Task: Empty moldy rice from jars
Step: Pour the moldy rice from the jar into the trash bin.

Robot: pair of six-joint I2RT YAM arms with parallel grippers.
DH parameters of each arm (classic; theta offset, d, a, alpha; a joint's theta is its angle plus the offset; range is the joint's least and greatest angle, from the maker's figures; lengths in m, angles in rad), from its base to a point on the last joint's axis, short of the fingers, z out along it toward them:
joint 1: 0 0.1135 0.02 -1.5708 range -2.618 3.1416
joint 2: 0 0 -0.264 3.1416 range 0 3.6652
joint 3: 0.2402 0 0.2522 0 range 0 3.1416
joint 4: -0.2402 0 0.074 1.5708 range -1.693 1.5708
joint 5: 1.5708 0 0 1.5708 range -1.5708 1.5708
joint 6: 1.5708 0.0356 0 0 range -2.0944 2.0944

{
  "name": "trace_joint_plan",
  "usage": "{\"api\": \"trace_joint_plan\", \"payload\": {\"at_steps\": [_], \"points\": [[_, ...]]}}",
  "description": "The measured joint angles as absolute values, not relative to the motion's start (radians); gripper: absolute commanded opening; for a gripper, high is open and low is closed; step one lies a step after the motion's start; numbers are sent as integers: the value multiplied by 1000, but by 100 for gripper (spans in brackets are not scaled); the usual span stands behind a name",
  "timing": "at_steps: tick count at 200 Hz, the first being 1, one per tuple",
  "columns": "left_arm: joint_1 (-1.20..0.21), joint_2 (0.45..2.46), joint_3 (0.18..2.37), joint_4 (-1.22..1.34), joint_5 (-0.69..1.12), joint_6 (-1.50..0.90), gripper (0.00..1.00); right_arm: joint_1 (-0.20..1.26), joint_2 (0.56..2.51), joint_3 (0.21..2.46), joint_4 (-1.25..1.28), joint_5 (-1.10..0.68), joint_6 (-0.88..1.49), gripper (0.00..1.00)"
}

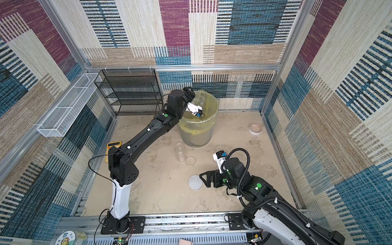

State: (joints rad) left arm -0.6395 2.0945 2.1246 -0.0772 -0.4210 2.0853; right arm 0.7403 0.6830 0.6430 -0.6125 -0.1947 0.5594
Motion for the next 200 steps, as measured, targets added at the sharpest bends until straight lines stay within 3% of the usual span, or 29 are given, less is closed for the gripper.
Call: {"api": "trace_joint_plan", "payload": {"at_steps": [200], "points": [[-643, 2018, 2094, -128, -468, 2089, 37, 740, 758, 724, -569, -205, 548, 100]]}}
